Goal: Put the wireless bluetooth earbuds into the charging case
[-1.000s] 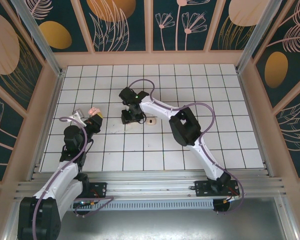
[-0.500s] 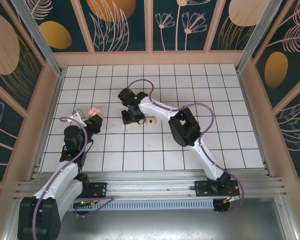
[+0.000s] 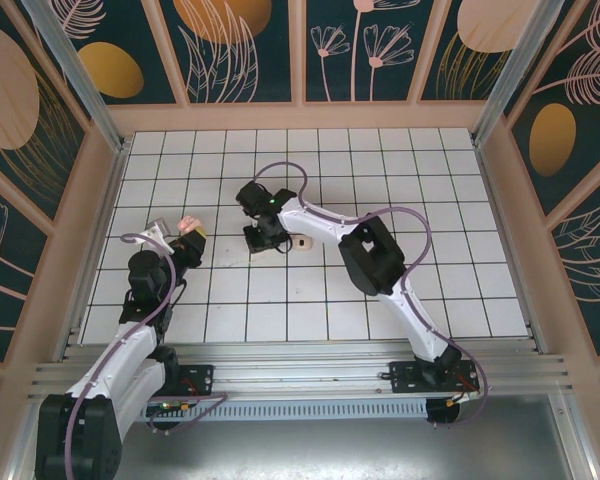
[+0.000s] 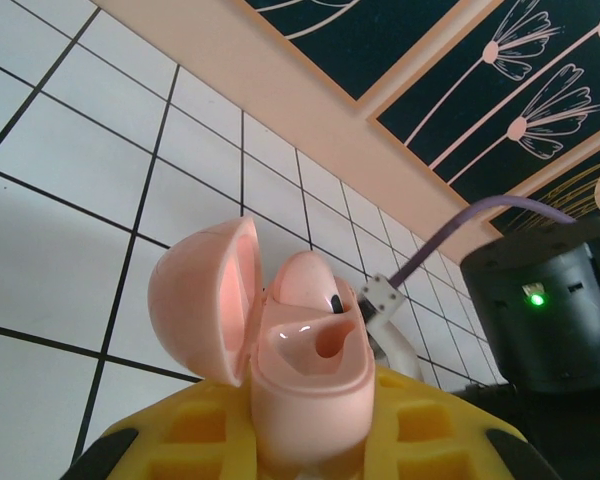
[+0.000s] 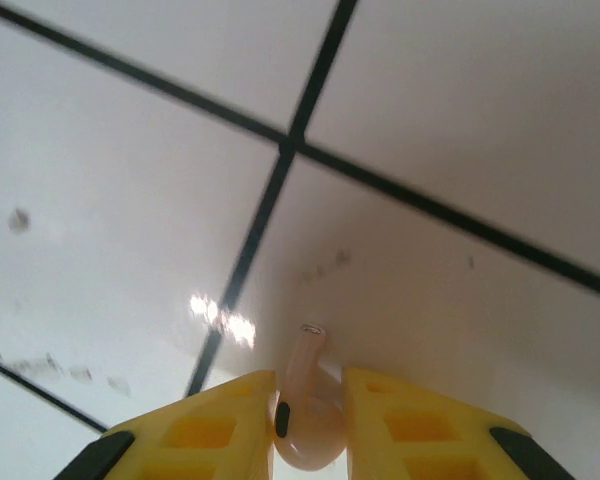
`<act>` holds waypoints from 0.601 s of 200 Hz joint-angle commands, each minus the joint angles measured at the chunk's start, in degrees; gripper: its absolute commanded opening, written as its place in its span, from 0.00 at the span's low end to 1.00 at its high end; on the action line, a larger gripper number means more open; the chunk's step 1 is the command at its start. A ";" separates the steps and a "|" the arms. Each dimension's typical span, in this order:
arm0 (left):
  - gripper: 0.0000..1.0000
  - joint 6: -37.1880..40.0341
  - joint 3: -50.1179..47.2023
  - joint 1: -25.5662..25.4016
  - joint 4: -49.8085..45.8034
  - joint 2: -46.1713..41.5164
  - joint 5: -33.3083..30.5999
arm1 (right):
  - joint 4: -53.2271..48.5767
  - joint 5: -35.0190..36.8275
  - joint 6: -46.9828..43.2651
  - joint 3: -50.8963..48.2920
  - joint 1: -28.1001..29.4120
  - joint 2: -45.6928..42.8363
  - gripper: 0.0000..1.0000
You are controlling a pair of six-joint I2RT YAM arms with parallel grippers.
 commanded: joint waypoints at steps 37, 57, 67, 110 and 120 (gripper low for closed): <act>0.06 2.61 2.68 0.40 -1.59 -1.10 0.33 | 5.19 0.08 -1.40 -13.52 1.07 -14.06 0.22; 0.06 2.62 2.84 0.41 -1.81 -1.28 0.37 | 8.03 -0.28 -3.52 -21.20 1.04 -19.57 0.22; 0.06 2.54 3.01 0.41 -1.92 -1.43 0.42 | 9.58 -0.69 -5.04 -25.41 0.91 -22.56 0.22; 0.06 2.24 3.23 0.40 -1.90 -2.25 0.45 | 11.33 -3.82 -19.28 -38.64 0.76 -33.12 0.22; 0.06 2.42 3.20 0.44 -1.55 -2.29 0.72 | 11.38 -5.44 -23.20 -40.58 0.90 -34.61 0.22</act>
